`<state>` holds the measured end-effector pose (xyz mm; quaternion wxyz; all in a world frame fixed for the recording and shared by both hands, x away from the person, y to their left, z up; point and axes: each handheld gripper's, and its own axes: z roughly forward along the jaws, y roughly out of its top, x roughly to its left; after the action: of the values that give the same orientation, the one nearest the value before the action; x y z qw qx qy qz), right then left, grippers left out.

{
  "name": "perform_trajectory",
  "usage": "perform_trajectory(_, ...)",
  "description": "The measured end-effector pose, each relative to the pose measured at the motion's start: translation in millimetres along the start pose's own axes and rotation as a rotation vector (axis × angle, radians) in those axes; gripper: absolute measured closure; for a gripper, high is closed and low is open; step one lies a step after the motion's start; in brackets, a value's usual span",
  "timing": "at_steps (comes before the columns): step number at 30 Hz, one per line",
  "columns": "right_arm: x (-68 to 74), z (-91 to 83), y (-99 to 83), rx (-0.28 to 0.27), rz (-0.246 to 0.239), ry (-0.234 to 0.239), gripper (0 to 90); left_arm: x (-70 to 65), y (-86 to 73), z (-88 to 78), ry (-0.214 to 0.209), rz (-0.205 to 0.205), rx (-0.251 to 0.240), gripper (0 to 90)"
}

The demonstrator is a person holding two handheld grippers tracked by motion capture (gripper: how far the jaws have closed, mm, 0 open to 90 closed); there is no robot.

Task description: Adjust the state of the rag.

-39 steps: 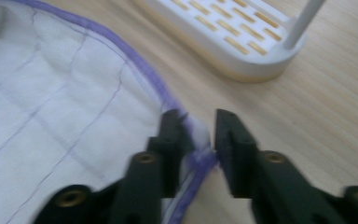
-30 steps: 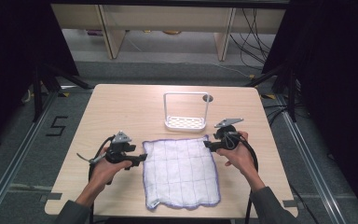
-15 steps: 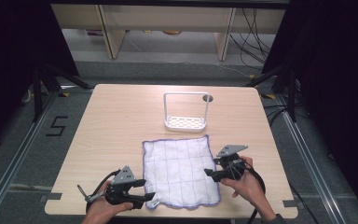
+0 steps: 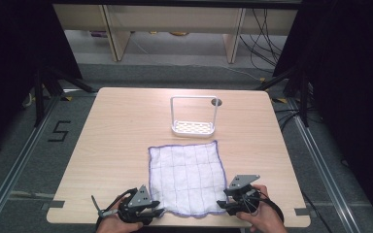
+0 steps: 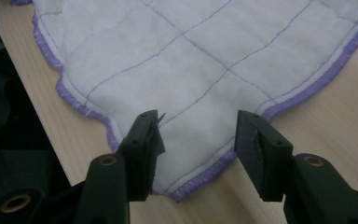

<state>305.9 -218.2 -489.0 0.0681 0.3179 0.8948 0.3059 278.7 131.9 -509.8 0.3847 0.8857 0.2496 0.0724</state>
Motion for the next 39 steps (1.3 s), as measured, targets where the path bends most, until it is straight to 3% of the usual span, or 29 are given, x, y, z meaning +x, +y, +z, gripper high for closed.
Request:
perform_trajectory(2, 0.3, 2.7, -0.3, 0.016, -0.041, 0.003, 57.4, 1.6, -0.1, -0.6, 0.008, 0.046, 0.019, 77.8)
perform_trajectory(6, 2.0, 3.8, -4.6, 0.034, -0.066, -0.011, 76.4, 8.9, 0.2, -4.9, 0.007, 0.087, 0.037, 84.6)
perform_trajectory(7, 0.2, 3.5, -5.4, 0.034, -0.107, -0.01, 81.8, 9.2, -0.2, -4.8, -0.003, 0.069, 0.03, 84.7)
perform_trajectory(9, 1.8, -0.9, -7.6, 0.062, -0.105, -0.006, 85.1, 13.1, 0.1, -6.4, 0.009, 0.082, 0.029, 84.8)
perform_trajectory(10, 4.6, -2.9, -9.4, 0.064, -0.091, -0.014, 85.7, 14.1, 0.1, -7.3, 0.01, 0.072, 0.032, 84.8)
perform_trajectory(12, 7.3, -4.7, -12.2, 0.056, -0.111, 0.016, 86.4, 17.0, -0.4, -7.2, 0.022, 0.058, 0.028, 84.8)
perform_trajectory(13, 9.5, -5.0, -12.9, 0.058, -0.123, 0.017, 86.7, 19.2, -0.3, -6.7, 0.02, 0.08, 0.034, 84.8)
perform_trajectory(15, 16.4, -6.3, -12.5, 0.081, -0.142, 0.03, 86.8, 20.0, -1.1, -5.3, 0.022, 0.051, 0.032, 84.2)
perform_trajectory(18, 21.4, -6.0, -10.2, 0.085, -0.155, 0.033, 82.4, 21.6, -1.4, -7.4, -0.009, 0.032, 0.03, 78.6)
perform_trajectory(20, 20.4, -7.4, -8.5, 0.064, -0.128, 0.022, 76.6, 21.5, -1.6, -9.7, -0.027, 0.025, 0.018, 73.5)
perform_trajectory(21, 17.7, -8.9, -7.2, 0.049, -0.117, 0.011, 71.8, 19.7, -1.3, -10.1, -0.038, 0.001, 0.0, 69.9)
perform_trajectory(22, 15.5, -10.6, -5.6, 0.036, -0.082, -0.01, 66.6, 19.9, -0.2, -11.1, -0.051, -0.011, -0.005, 65.4)
perform_trajectory(24, 5.2, -14.8, -1.1, -0.007, -0.059, -0.019, 55.9, 22.4, 4.1, -15.0, -0.046, -0.061, -0.041, 50.0)
perform_trajectory(27, -15.4, -15.2, 8.0, -0.097, -0.021, -0.046, 47.1, 39.4, 16.0, -23.3, -0.001, -0.117, -0.104, 37.9)
perform_trajectory(29, -35.2, -13.2, 19.5, -0.139, 0.049, -0.088, 43.4, 57.0, 24.8, -25.0, 0.049, -0.12, -0.108, 34.9)
perform_trajectory(30, -44.0, -12.0, 23.4, -0.15, 0.038, -0.107, 43.6, 66.0, 28.5, -22.6, 0.087, -0.139, -0.12, 35.0)
perform_trajectory(31, -54.4, -10.2, 28.9, -0.164, 0.047, -0.122, 43.4, 84.4, 32.0, -21.0, 0.143, -0.116, -0.08, 35.1)
perform_trajectory(33, -71.1, -5.0, 40.7, -0.167, 0.102, -0.134, 43.0, 100.7, 33.9, -16.1, 0.159, -0.162, -0.08, 35.0)
perform_trajectory(36, -88.6, 3.4, 53.1, -0.172, 0.118, -0.165, 42.9, 129.6, 38.8, -5.4, 0.204, -0.231, -0.094, 34.2)
perform_trajectory(38, -102.5, 11.3, 62.8, -0.169, 0.129, -0.166, 42.9, 140.3, 40.9, -1.3, 0.239, -0.237, -0.089, 32.4)
perform_trajectory(39, -105.1, 13.2, 64.9, -0.166, 0.14, -0.167, 43.0, 144.6, 41.6, 2.6, 0.253, -0.262, -0.102, 32.0)
